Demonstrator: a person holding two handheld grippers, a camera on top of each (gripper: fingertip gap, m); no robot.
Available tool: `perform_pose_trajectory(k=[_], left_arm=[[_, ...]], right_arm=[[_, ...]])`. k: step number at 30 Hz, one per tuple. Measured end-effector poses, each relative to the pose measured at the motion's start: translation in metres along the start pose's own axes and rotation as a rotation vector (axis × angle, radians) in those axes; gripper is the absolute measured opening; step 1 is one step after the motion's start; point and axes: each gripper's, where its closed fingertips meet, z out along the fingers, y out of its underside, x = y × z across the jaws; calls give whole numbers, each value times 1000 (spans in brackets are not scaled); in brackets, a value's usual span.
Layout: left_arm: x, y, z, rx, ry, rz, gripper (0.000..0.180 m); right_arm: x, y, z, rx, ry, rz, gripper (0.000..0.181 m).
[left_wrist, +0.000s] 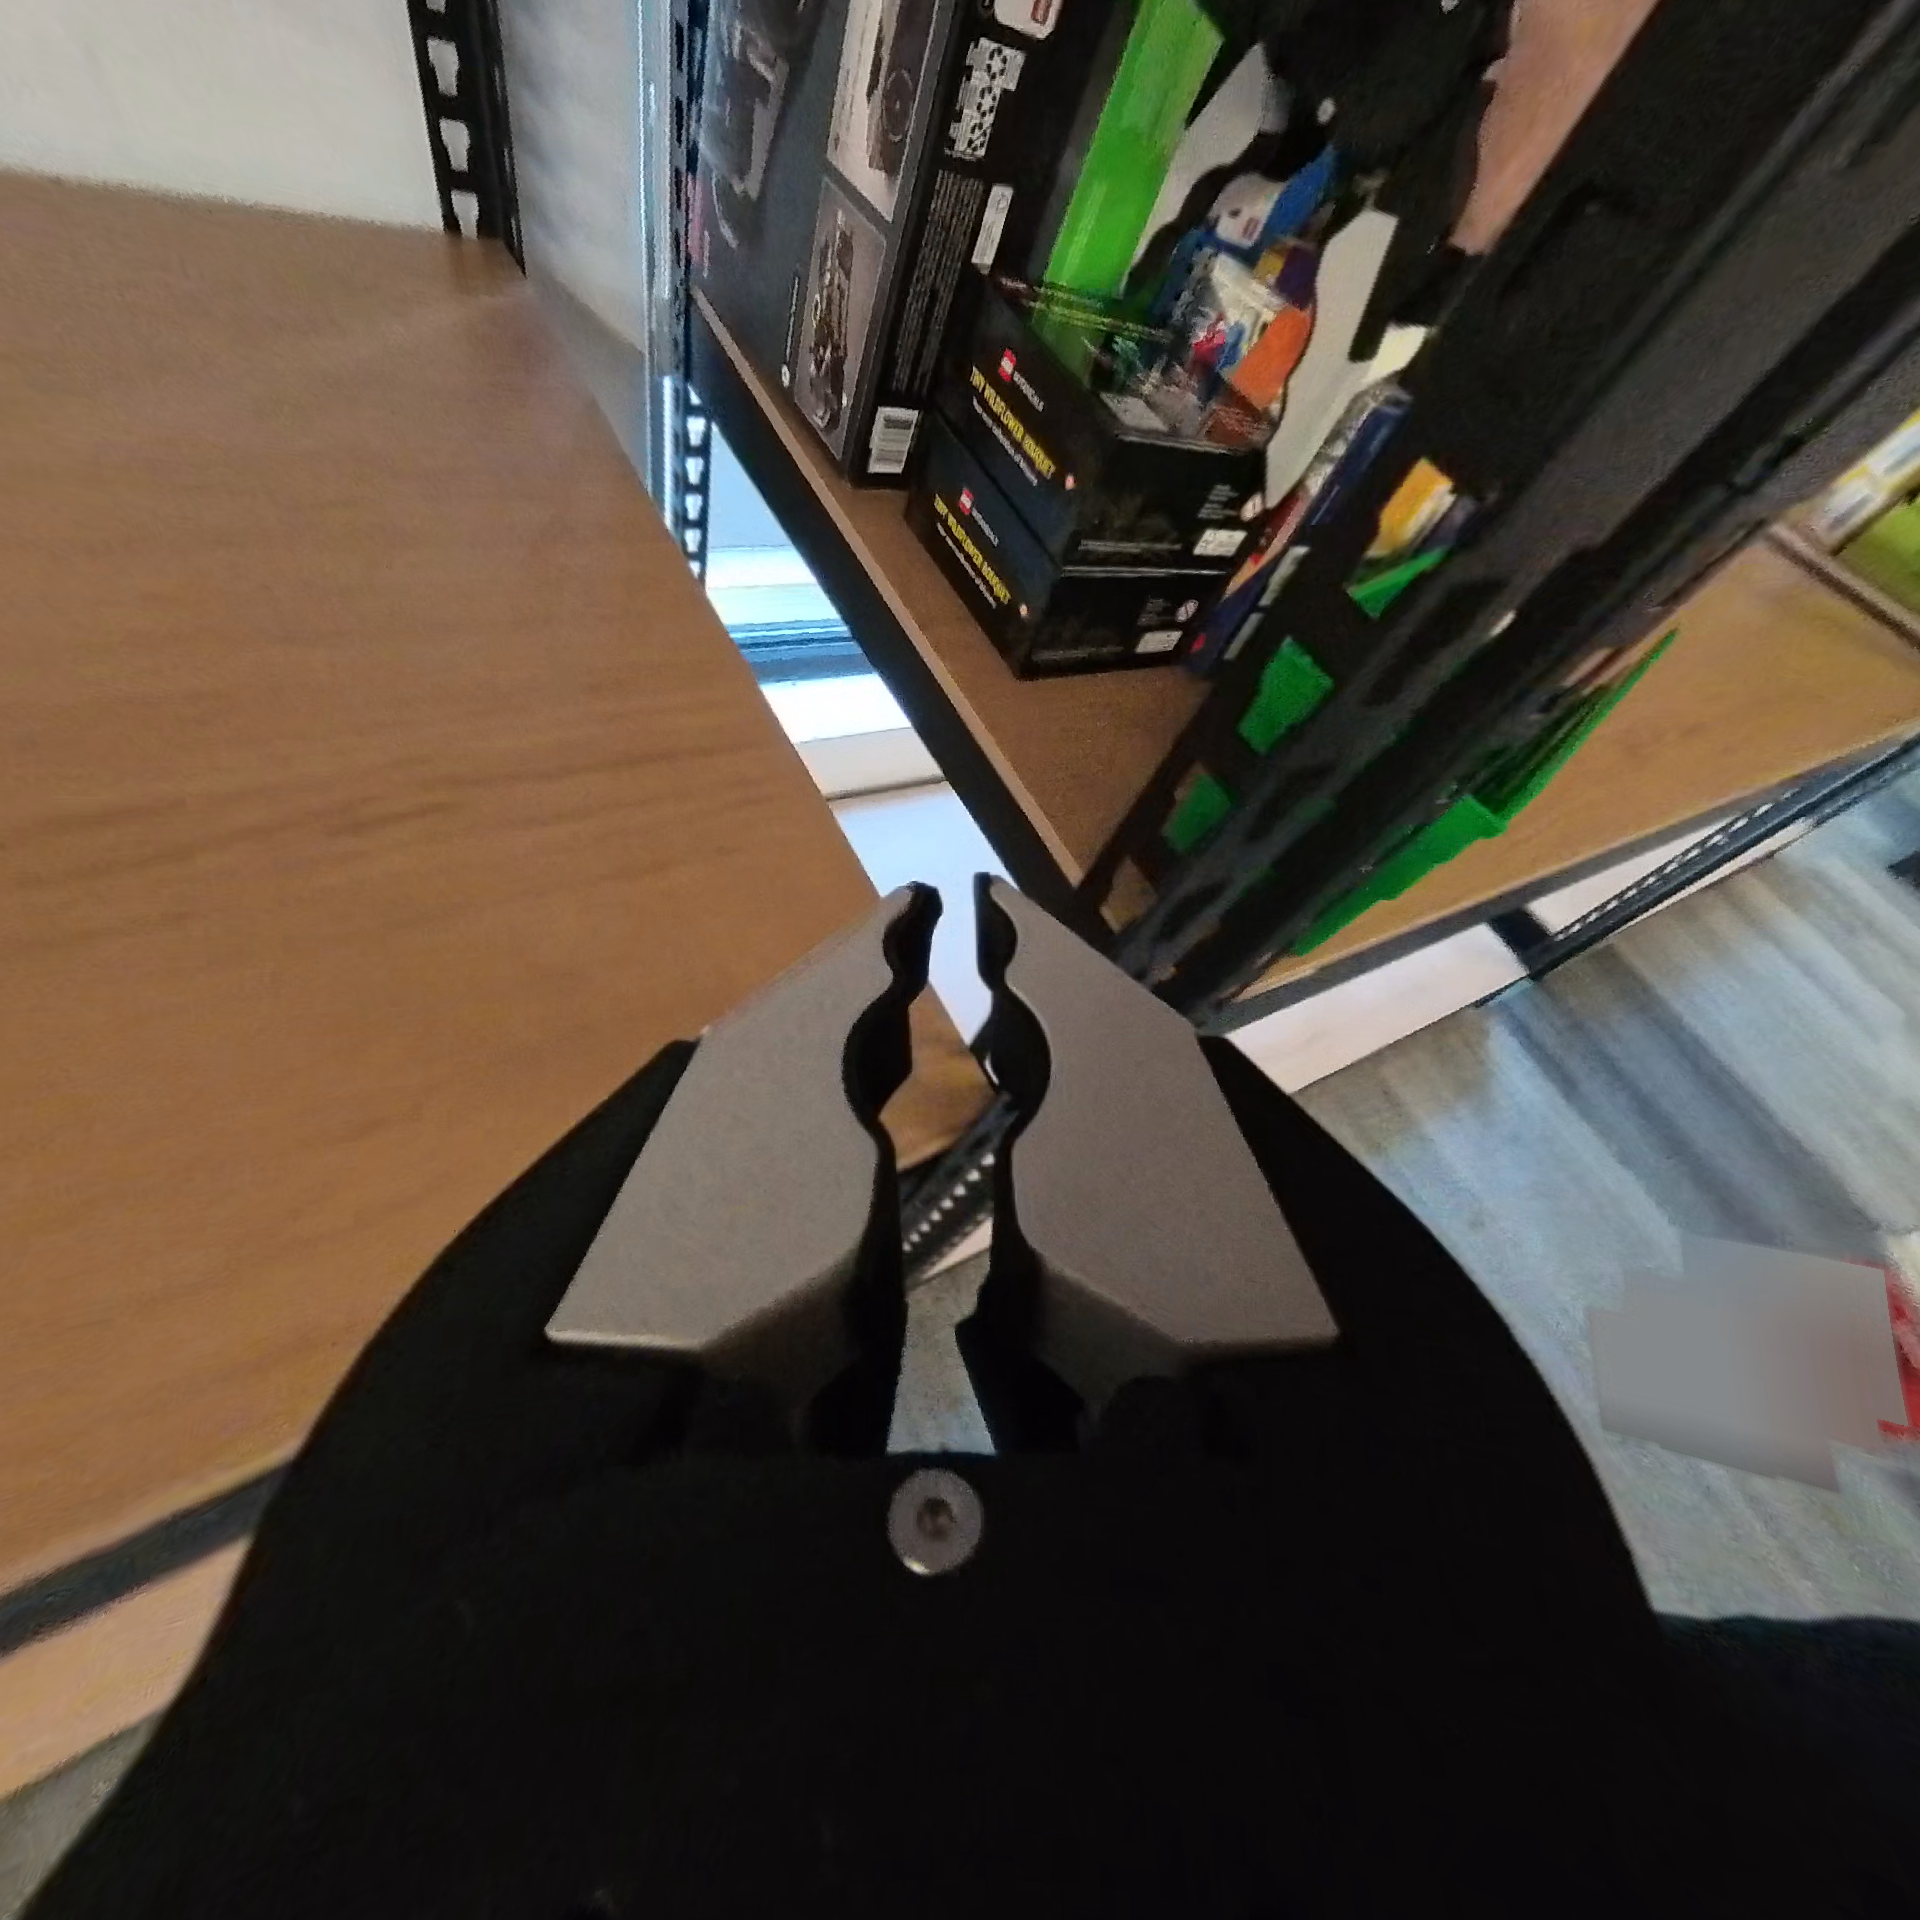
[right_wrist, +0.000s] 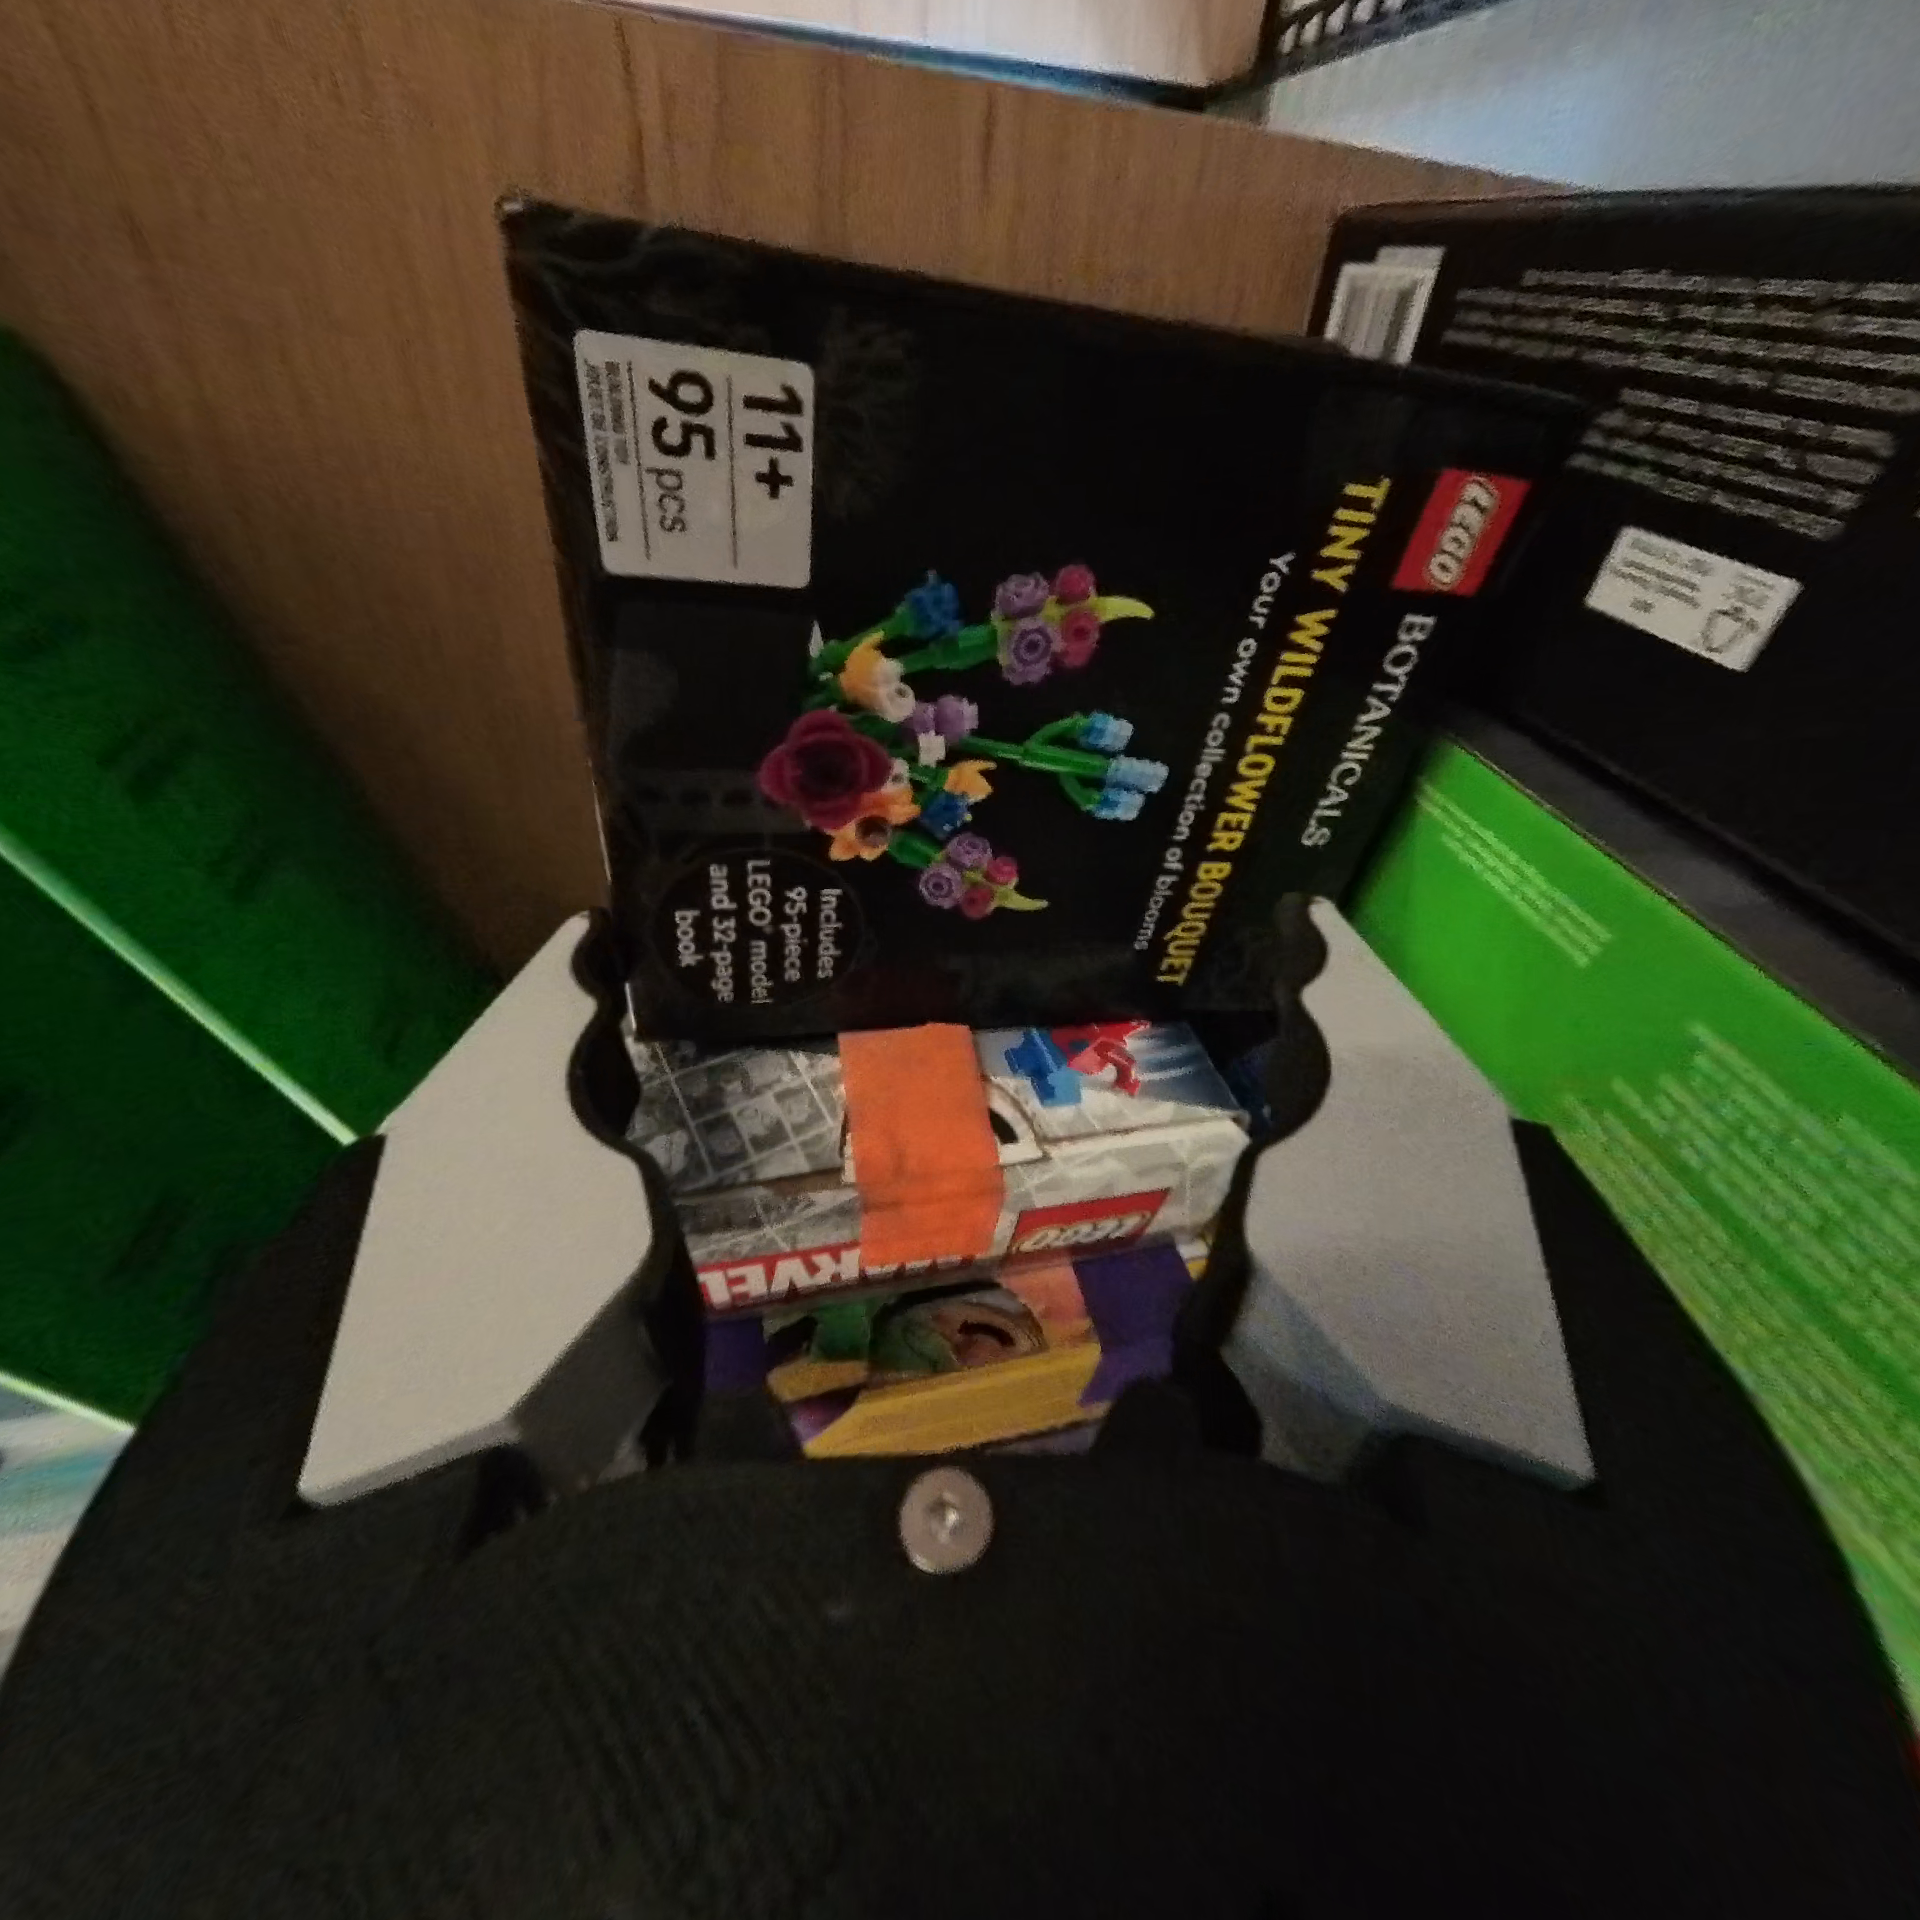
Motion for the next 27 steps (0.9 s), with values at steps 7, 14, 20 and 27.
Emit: perform_pose_trajectory(k=[7,14,20,27], left_arm=[[6,-8,43,-28,19,90,2],[4,-13,54,29,46,-2,6],[-1,-2,50,-2,24,2,7],[-4,12,29,1,10,-49,10]], right_arm=[[0,-4,5,-67,-21,-15,118],[0,-17,3,-24,-22,2,118],[5,-34,2,31,-25,33,118],[14,-37,-45,271,-52,101,122]])
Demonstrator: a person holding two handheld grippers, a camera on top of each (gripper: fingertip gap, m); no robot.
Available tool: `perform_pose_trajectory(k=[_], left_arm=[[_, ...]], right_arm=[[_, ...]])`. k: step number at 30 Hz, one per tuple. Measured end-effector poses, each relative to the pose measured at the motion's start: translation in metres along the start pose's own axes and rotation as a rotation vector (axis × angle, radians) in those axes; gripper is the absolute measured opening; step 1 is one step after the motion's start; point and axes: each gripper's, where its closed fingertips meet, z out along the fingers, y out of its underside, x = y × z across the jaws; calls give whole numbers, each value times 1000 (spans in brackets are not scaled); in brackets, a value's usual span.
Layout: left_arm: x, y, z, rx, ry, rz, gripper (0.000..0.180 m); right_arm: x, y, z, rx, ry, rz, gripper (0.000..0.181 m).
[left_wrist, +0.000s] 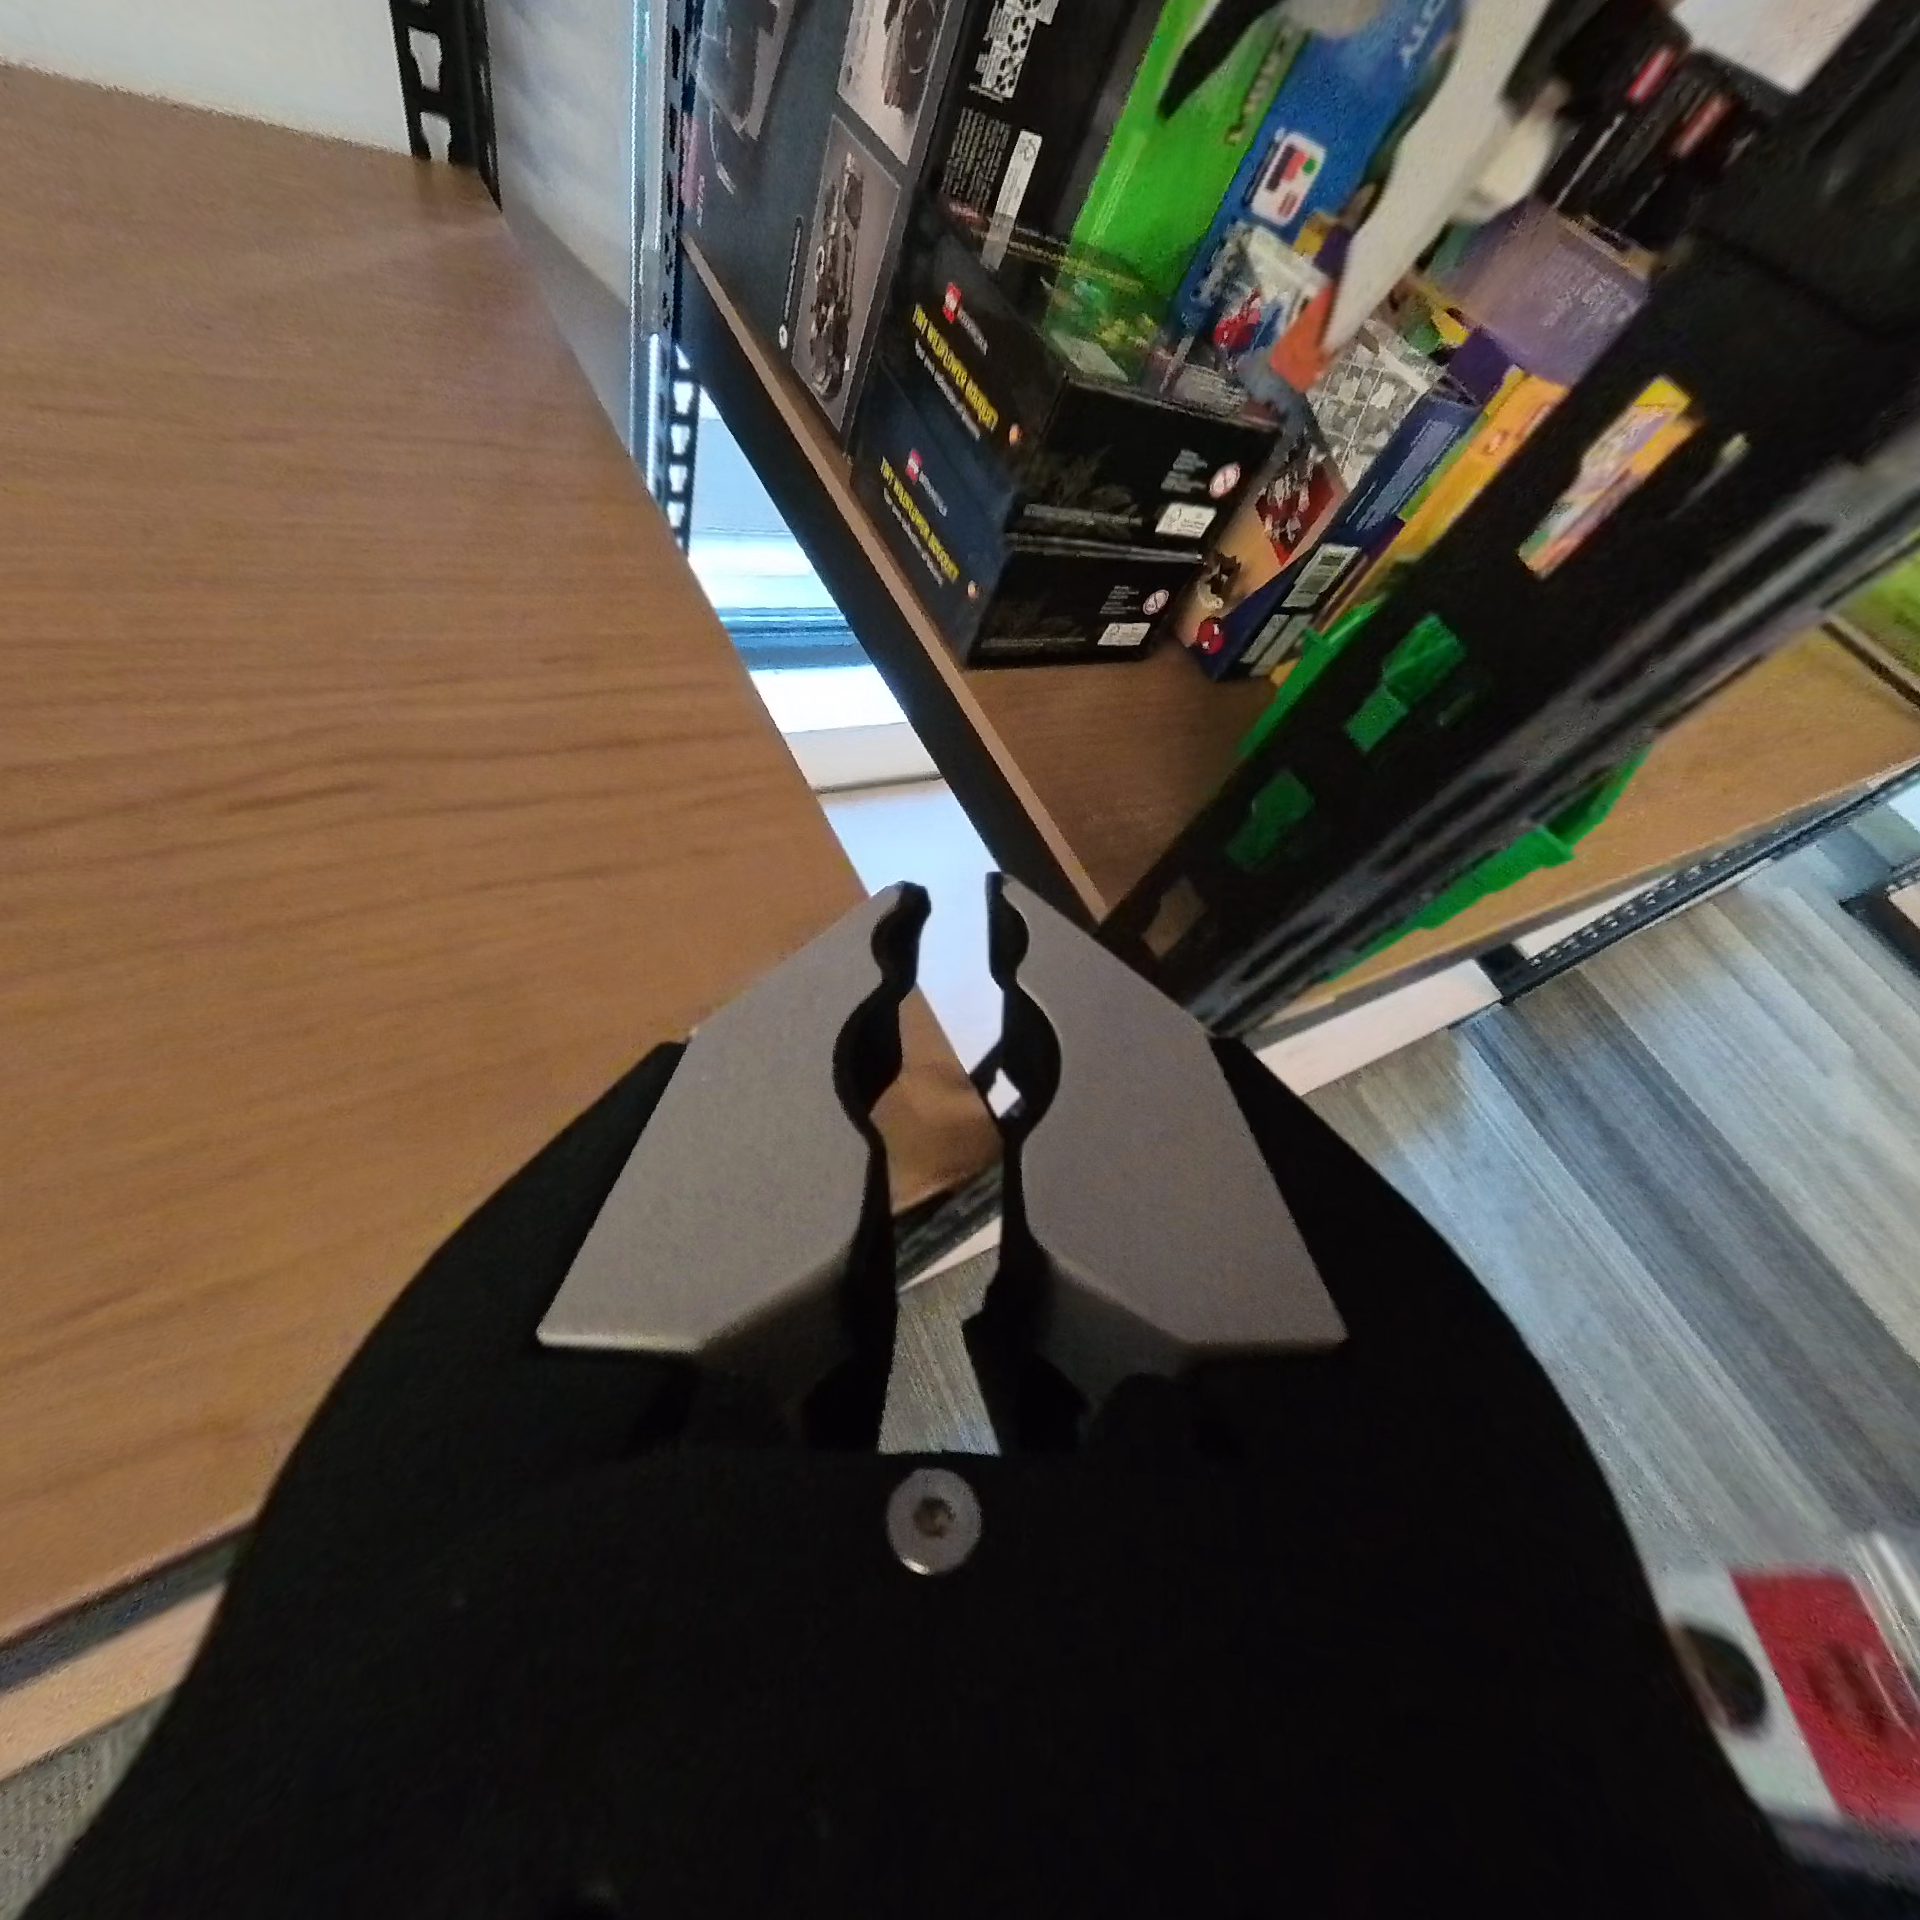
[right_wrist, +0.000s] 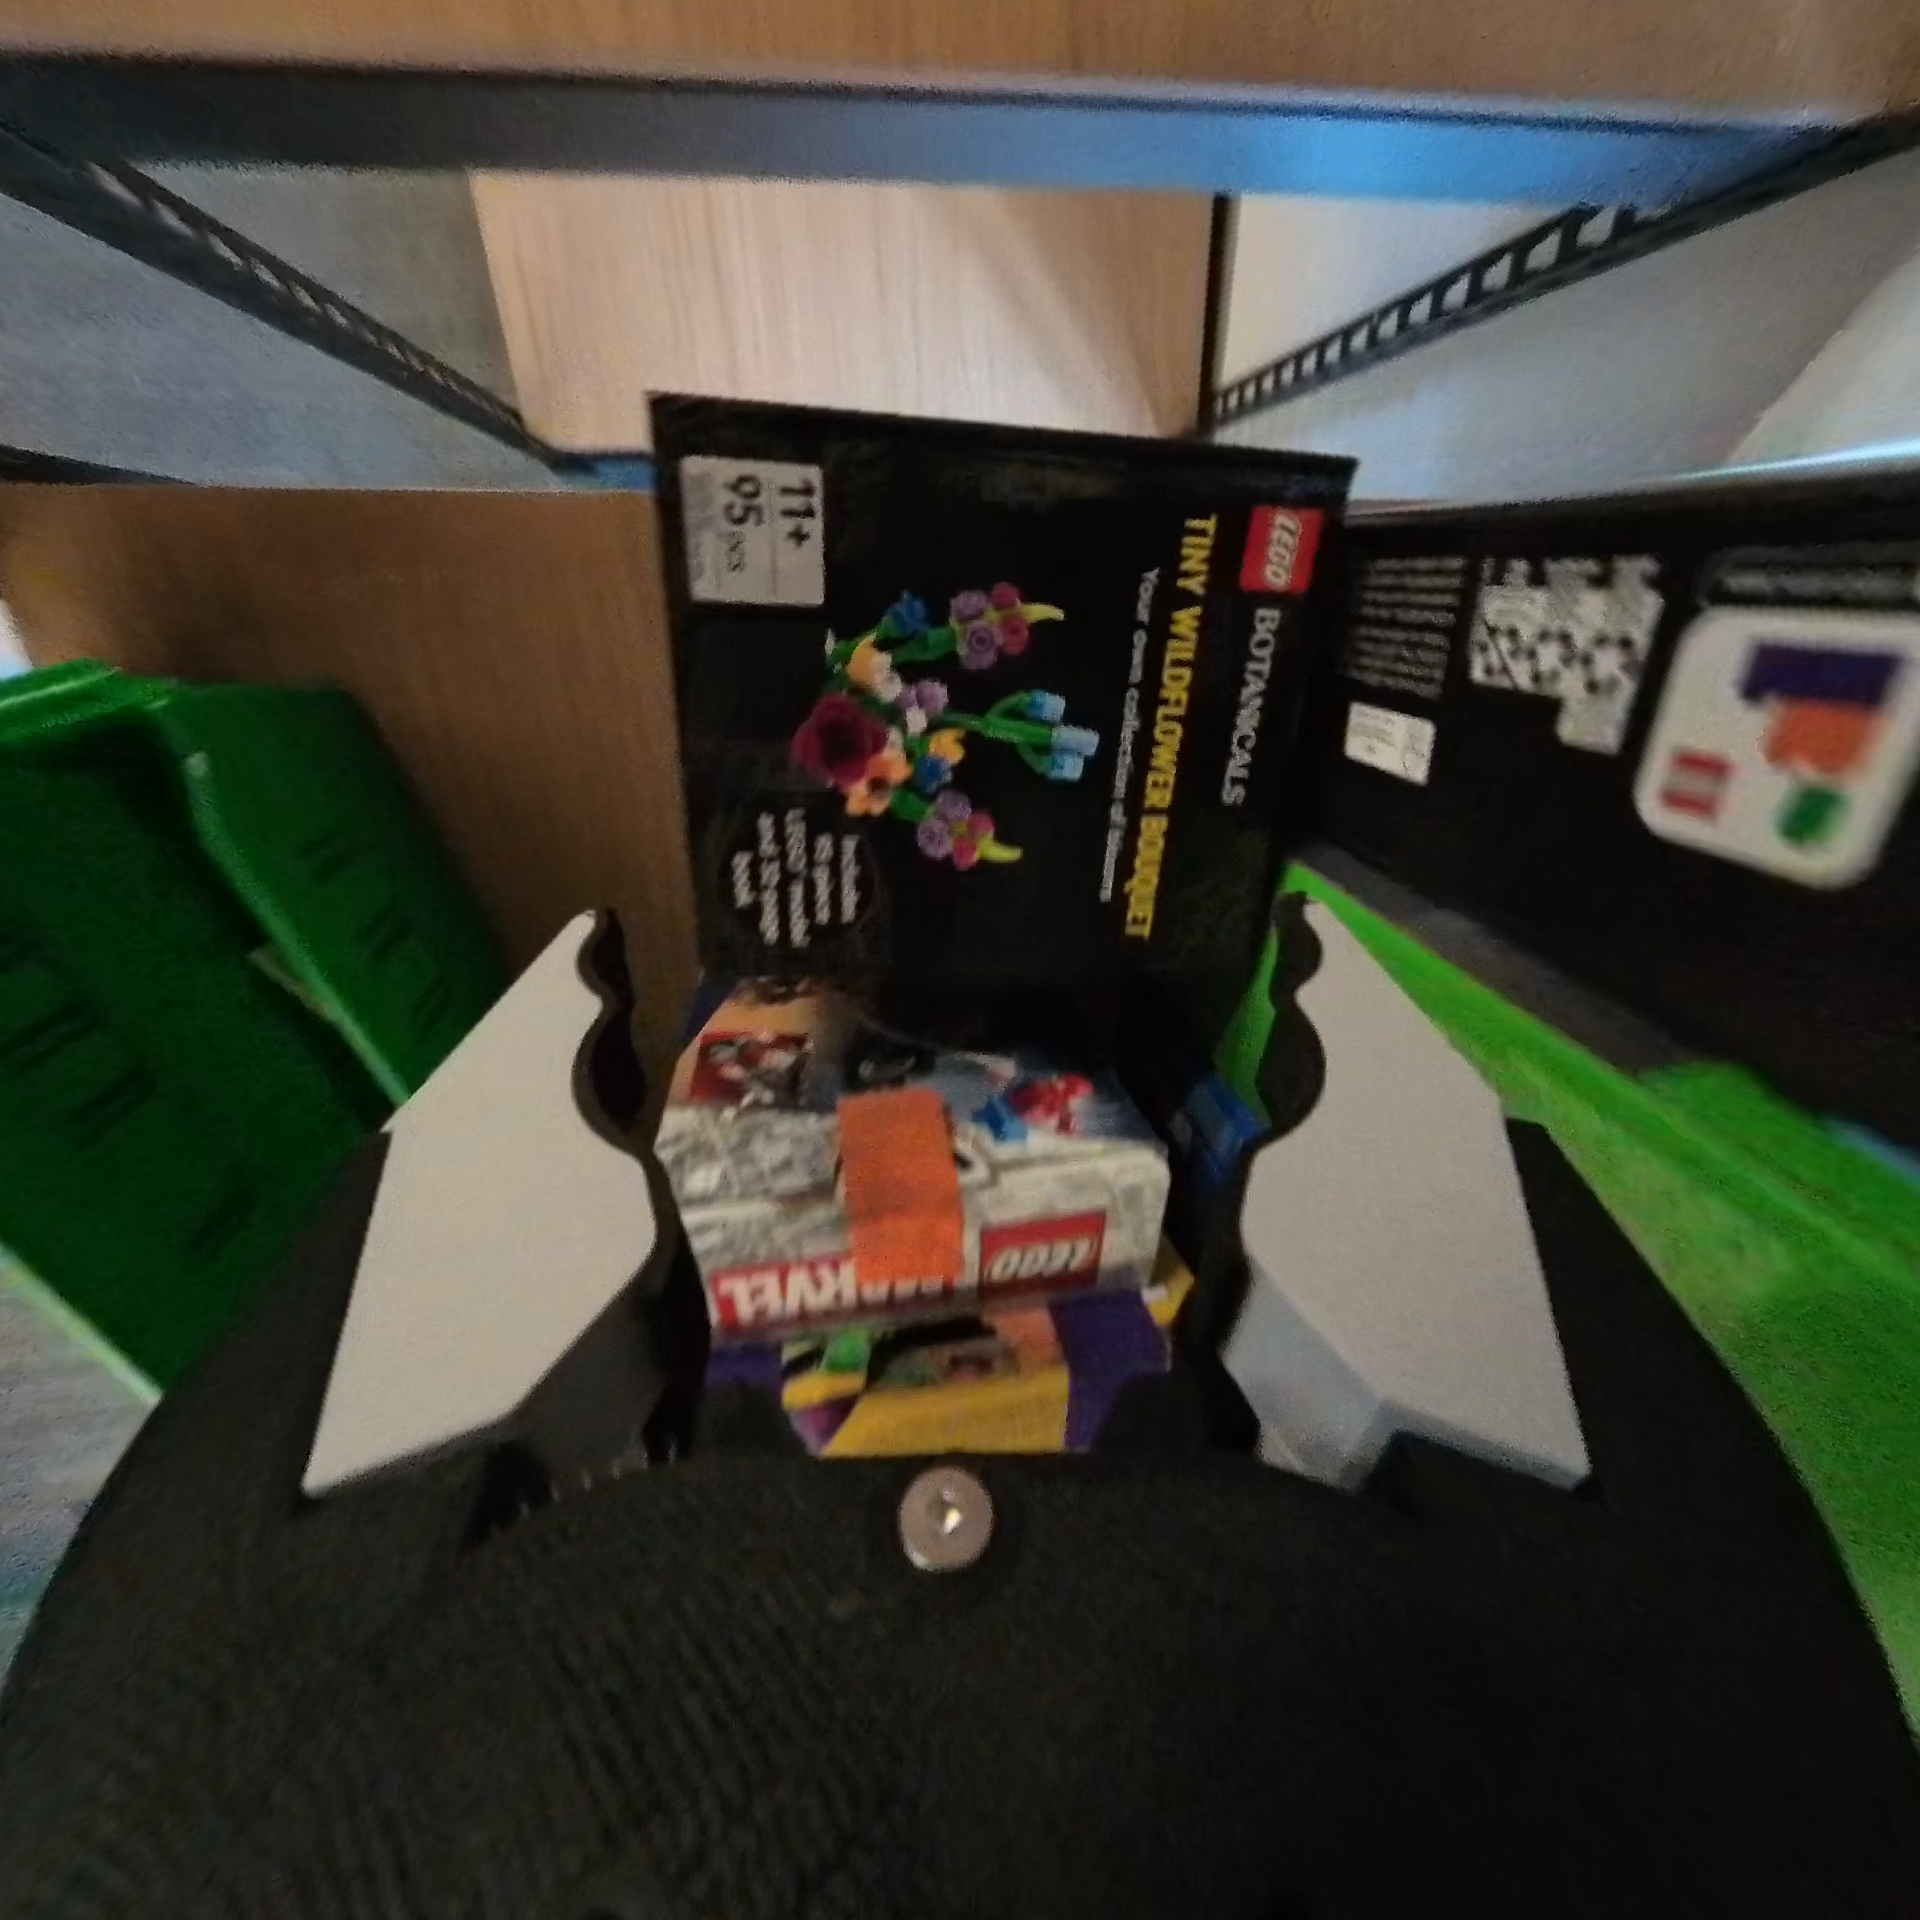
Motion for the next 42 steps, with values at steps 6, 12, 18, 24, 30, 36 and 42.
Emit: perform_pose_trajectory(k=[6,12,18,24,30,36,42], left_arm=[[4,29,-28,-36,-6,-63,11],[34,51,-52,-53,-8,-124,13],[101,78,-48,-107,4,-102,3],[168,60,-18,-92,91,-83,0],[206,42,5,-62,172,-51,0],[231,39,17,-43,248,-73,0],[245,54,21,-71,285,-100,0]], right_arm=[[-10,66,-23,-41,38,-32,143],[-19,79,-16,30,23,-22,125],[-11,63,-45,276,53,130,14],[-12,80,-30,151,-49,311,0],[-20,62,-27,213,-74,347,0],[-15,67,-16,143,-43,366,1],[-16,67,-13,125,-35,360,0]])
